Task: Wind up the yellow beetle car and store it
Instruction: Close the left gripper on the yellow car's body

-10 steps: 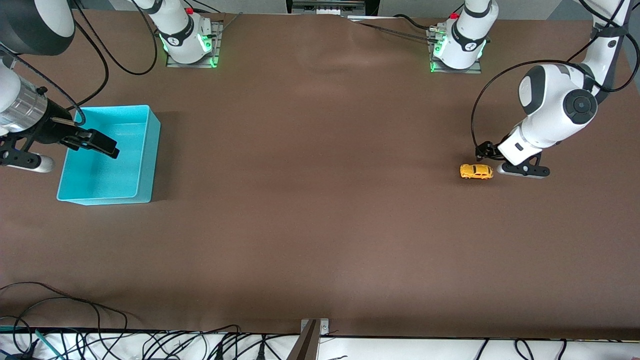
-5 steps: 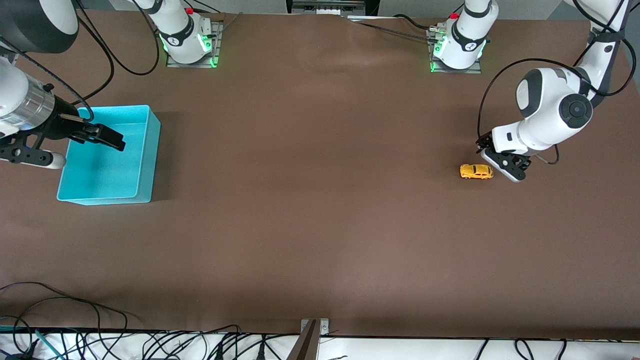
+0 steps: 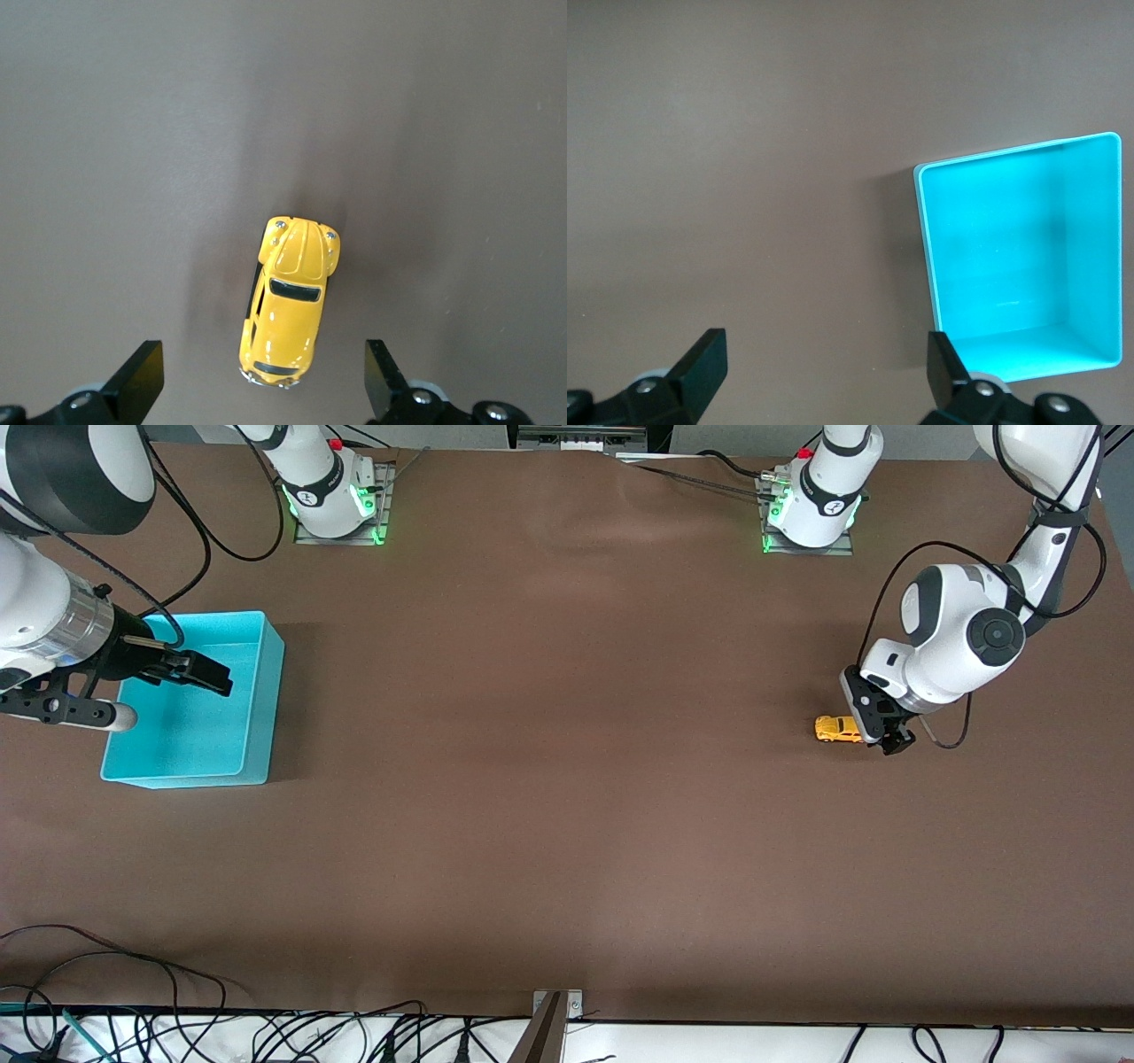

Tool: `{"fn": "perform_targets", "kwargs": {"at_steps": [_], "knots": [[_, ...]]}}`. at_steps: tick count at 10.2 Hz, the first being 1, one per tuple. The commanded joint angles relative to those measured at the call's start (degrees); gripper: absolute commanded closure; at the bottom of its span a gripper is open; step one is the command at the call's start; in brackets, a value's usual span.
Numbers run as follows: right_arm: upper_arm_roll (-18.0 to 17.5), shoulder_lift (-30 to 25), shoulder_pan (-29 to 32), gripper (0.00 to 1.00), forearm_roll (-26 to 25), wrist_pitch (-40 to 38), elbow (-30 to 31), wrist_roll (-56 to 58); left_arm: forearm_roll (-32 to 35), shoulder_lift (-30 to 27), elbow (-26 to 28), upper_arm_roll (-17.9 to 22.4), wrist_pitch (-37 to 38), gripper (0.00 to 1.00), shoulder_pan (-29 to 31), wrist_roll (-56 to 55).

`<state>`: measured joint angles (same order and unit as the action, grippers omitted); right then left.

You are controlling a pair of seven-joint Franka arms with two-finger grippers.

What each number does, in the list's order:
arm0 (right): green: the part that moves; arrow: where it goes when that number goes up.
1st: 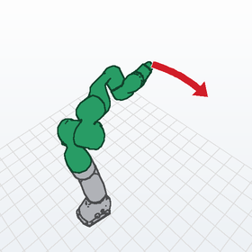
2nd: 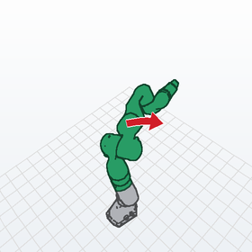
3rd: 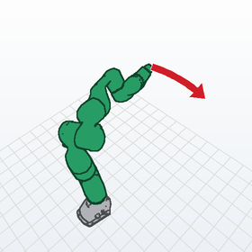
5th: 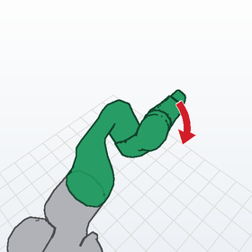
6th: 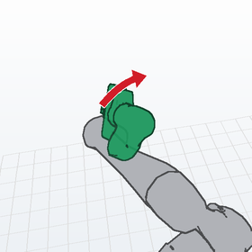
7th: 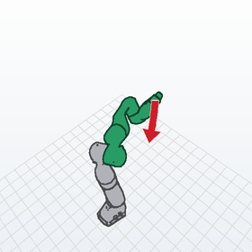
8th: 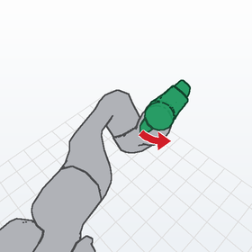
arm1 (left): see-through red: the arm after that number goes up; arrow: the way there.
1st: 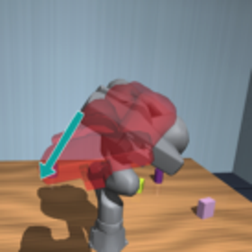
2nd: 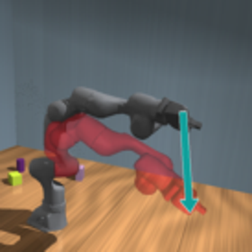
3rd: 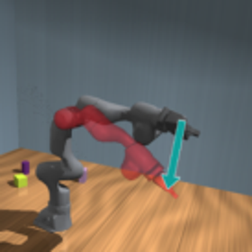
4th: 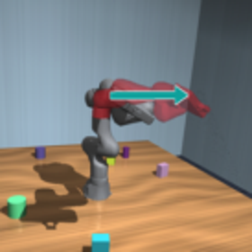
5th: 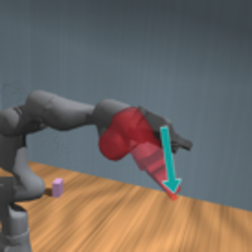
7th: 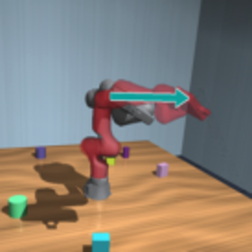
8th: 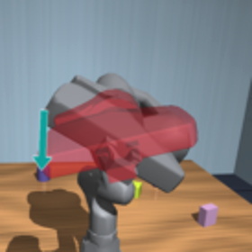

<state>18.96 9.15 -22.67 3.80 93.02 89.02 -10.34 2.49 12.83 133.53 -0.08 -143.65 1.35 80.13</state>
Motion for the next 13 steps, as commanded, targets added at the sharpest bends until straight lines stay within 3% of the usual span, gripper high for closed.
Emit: {"fn": "perform_targets", "kwargs": {"at_steps": [1, 10, 12, 13], "knots": [[0.02, -0.1, -0.01, 0.0, 0.24, -0.03, -0.16, 1.99, 1.29, 0.79, -0.02, -0.18, -1.72, 0.0, 0.41, 8.44], [0.02, 0.08, -0.01, 0.0, 0.33, 0.15, -0.16, 2.08, 1.11, 7.12, -0.11, -0.18, -7.43, 0.01, 1.99, 10.49], [-0.07, 0.08, -0.01, 0.0, 0.33, 0.06, -0.16, 2.08, 1.29, 6.94, -0.37, -0.18, -7.43, 0.48, 1.99, 10.49], [0.02, 0.08, -0.01, 0.0, 0.33, -0.03, -0.16, 2.08, 1.64, 6.85, -0.38, -0.18, -7.43, 0.65, 1.99, 10.49]]}}
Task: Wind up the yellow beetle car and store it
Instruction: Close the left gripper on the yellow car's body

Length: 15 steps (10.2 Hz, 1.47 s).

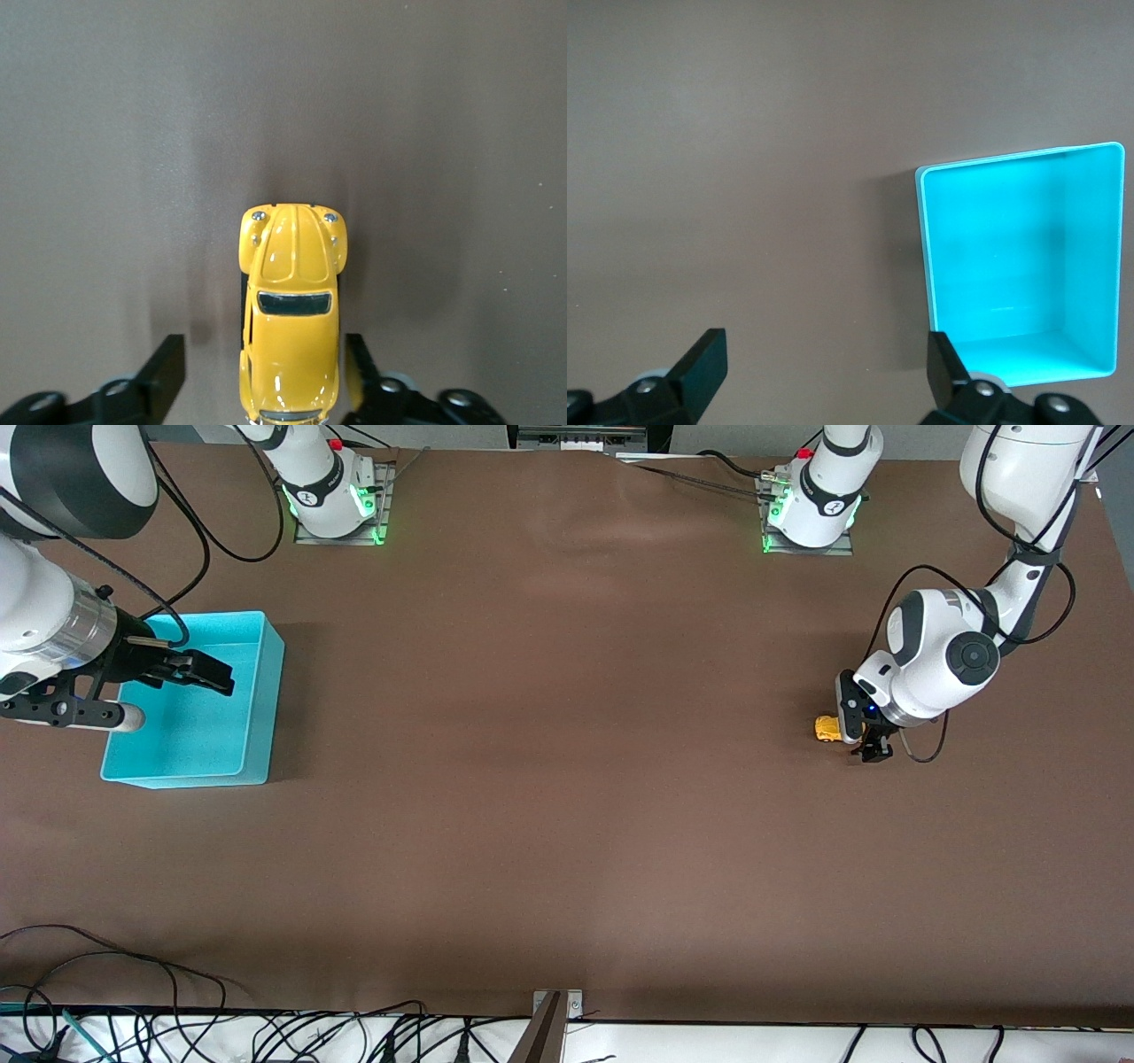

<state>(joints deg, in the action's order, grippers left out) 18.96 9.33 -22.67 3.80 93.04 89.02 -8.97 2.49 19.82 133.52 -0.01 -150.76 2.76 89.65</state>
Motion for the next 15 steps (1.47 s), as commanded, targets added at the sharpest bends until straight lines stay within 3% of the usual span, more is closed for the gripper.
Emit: {"fn": "perform_targets", "kwargs": {"at_steps": [1, 3, 5, 9, 15], "knots": [[0.02, -0.11, -0.01, 0.0, 0.33, -0.05, -0.16, 0.71, 1.72, -0.22, -0.45, -0.25, -0.32, 0.77, 0.58, 1.4], [0.02, -0.11, -0.01, 0.0, 0.33, -0.05, -0.16, 0.71, 1.72, -0.22, -0.71, -0.25, -0.32, 0.85, 0.49, 4.2], [0.02, -0.11, -0.01, 0.0, 0.33, -0.05, -0.16, 0.71, 1.55, -0.22, -0.8, -0.25, -0.32, 1.0, 0.58, 5.71], [0.02, -0.11, -0.01, 0.0, 0.33, -0.05, -0.16, 0.71, 1.55, 1.7, -0.89, -0.25, -0.41, 1.0, 1.54, 6.32], [0.02, -0.02, -0.01, 0.0, 0.33, -0.05, -0.16, 0.71, 0.94, 7.41, -5.89, -0.25, -0.41, 1.0, 9.27, 15.7]]}}
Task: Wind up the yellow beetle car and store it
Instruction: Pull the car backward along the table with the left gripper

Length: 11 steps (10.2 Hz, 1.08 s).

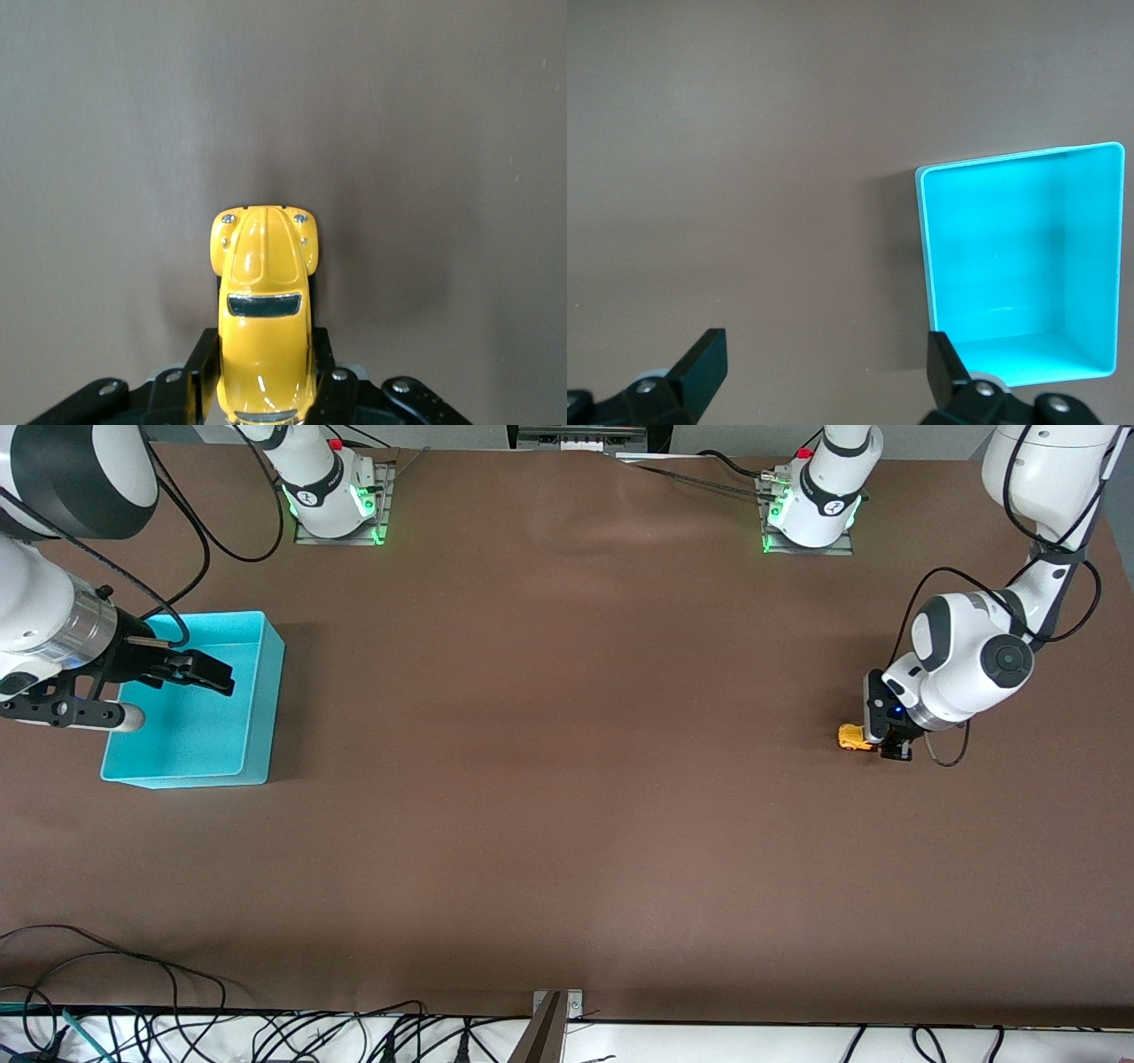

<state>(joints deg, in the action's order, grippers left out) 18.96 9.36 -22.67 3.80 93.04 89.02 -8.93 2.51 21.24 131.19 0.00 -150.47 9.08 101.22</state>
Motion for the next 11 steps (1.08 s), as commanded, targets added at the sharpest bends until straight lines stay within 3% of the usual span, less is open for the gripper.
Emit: {"fn": "perform_targets", "kwargs": {"at_steps": [1, 4, 6, 11], "knots": [[0.03, -0.05, -0.01, 0.0, 0.33, -0.05, -0.16, 0.67, 1.01, 6.44, -4.53, -0.18, -0.7, 1.0, 4.61, 5.11], [0.03, -0.05, -0.01, 0.0, 0.33, -0.05, -0.16, 0.67, 1.45, 8.99, -6.9, 0.78, -0.7, 1.0, 8.58, 6.69], [0.03, -0.05, -0.01, 0.0, 0.33, -0.05, -0.16, 0.67, 0.92, 10.4, -9.1, 4.2, -0.7, 1.0, 8.23, 11.6], [0.03, -0.05, -0.01, 0.0, 0.33, -0.05, -0.16, 0.67, -1.0, 10.84, -9.46, 5.89, -0.7, 1.0, 8.32, 15.14]]}}
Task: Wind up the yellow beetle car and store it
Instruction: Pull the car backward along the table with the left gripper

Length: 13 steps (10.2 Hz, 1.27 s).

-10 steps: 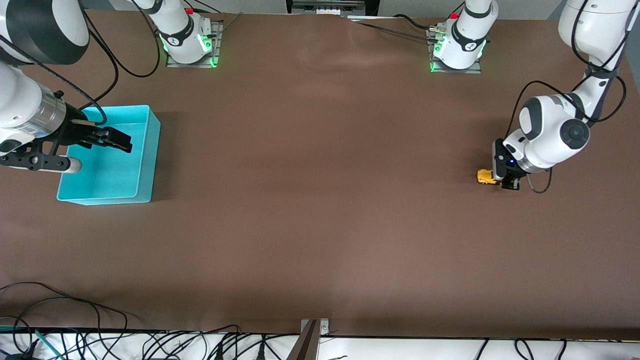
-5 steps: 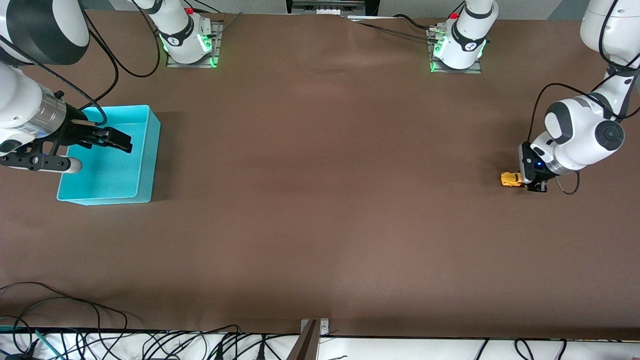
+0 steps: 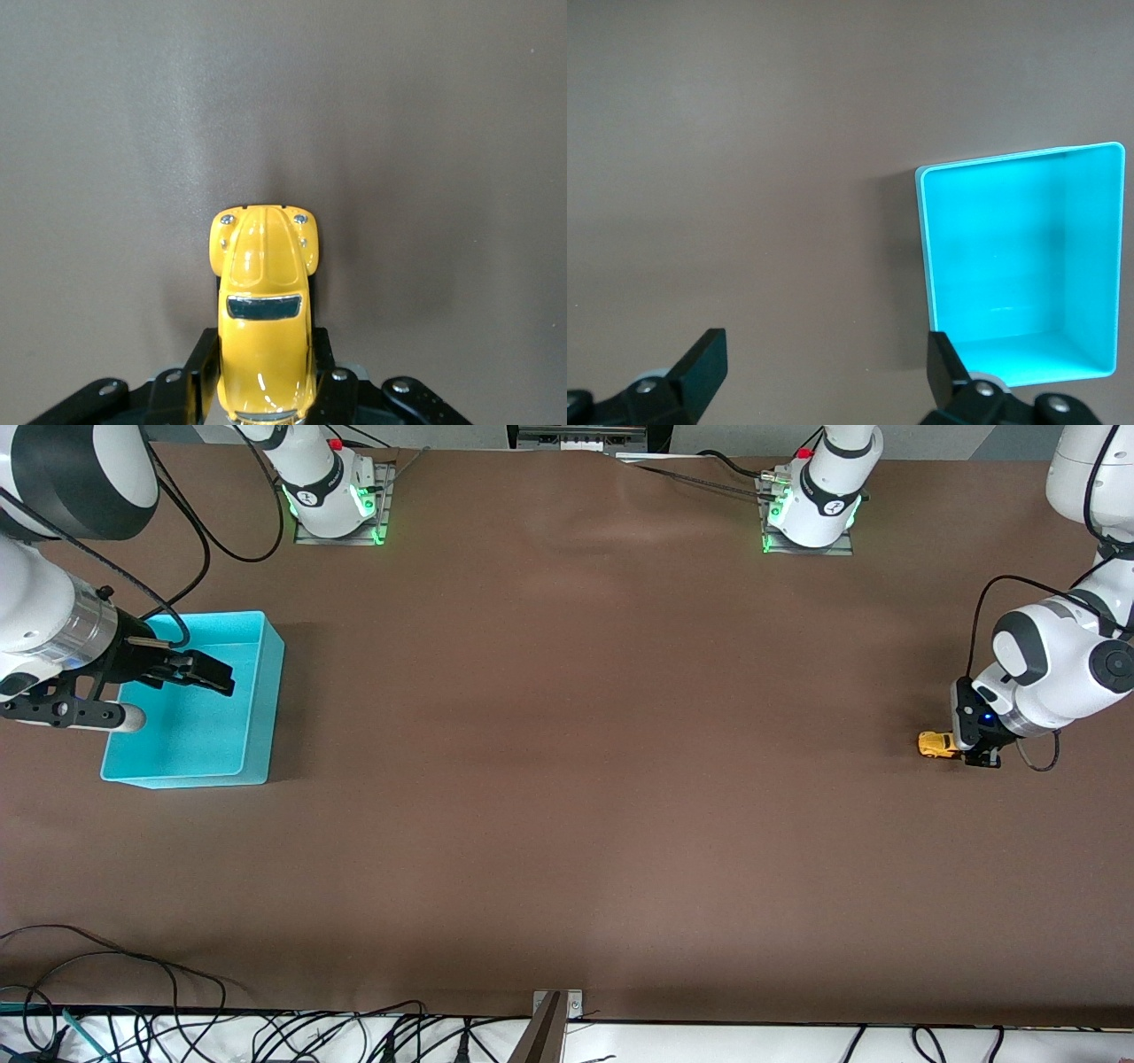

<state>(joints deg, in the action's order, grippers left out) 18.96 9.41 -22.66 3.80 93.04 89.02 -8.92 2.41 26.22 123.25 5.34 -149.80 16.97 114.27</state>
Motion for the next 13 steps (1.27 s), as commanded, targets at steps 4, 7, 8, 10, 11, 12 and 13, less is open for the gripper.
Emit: {"fn": "perform_targets", "kwargs": {"at_steps": [4, 7, 8, 10, 11, 12, 13], "knots": [[0.02, -0.01, -0.01, 0.0, 0.33, -0.05, -0.16, 0.65, -3.8, 5.68, -1.52, 0.55, -1.37, 0.77, 0.09, 1.48], [0.02, -0.01, -0.01, 0.0, 0.33, -0.14, -0.16, 0.65, -4.08, 5.51, -1.61, 0.55, -1.28, 0.01, 0.0, 1.48], [0.02, -0.01, -0.01, 0.0, 0.33, -0.14, -0.16, 0.65, -4.08, 5.42, -1.61, 0.55, -1.11, 0.0, -0.09, 0.35], [0.02, -0.01, -0.01, 0.0, 0.33, -0.14, -0.16, 0.65, -3.99, 4.81, -2.3, 0.46, -0.58, 0.0, -0.18, -0.19], [0.02, -0.01, -0.01, 0.0, 0.33, -0.14, -0.16, 0.65, -3.99, 4.72, -2.4, 0.46, 0.12, 0.0, -0.18, -0.19], [0.02, -0.01, -0.01, 0.0, 0.33, -0.14, -0.16, 0.65, -4.07, 4.63, -2.4, 0.46, 0.12, 0.0, -0.18, -0.19], [0.02, -0.01, -0.01, 0.0, 0.33, -0.14, -0.16, 0.65, -4.08, 4.19, -2.4, 0.46, 0.21, 0.0, -0.18, -0.19]]}}
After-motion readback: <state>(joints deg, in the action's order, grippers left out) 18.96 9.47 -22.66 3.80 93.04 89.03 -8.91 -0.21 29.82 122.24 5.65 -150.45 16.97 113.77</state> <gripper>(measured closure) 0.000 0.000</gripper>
